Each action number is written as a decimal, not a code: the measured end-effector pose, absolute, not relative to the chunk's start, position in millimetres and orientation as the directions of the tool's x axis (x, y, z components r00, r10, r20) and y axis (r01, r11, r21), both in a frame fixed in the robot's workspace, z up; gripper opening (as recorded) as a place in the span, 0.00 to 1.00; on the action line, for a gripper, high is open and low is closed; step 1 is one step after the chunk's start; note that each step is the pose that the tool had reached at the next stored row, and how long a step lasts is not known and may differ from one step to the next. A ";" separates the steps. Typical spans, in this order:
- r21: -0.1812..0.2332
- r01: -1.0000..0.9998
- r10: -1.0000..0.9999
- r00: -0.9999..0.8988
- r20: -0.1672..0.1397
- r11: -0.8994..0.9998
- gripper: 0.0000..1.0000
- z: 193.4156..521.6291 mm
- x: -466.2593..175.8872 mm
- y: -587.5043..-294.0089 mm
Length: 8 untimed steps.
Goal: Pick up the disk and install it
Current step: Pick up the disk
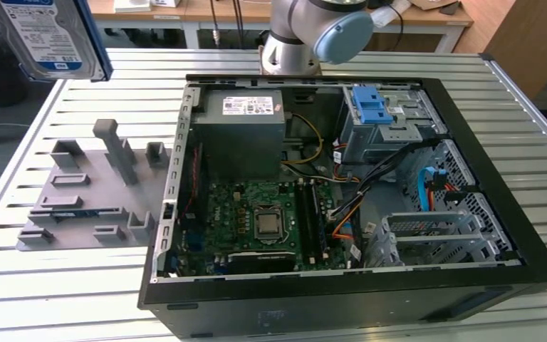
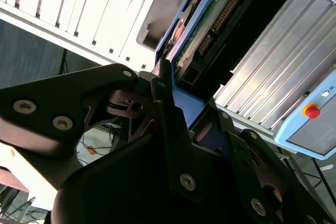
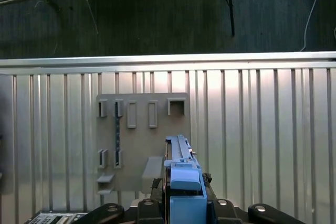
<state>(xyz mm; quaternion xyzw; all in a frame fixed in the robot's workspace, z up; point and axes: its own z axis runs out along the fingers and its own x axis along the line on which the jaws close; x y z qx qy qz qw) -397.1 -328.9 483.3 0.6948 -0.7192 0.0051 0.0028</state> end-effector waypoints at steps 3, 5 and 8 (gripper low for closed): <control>-0.003 -0.999 -0.999 -0.035 0.011 0.034 0.36 483.4 -395.2 -330.9; -0.003 -0.999 -0.999 -0.035 0.011 0.035 0.36 483.4 -394.2 -332.0; -0.003 -0.999 -0.999 -0.036 0.011 0.036 0.36 483.4 -392.8 -333.8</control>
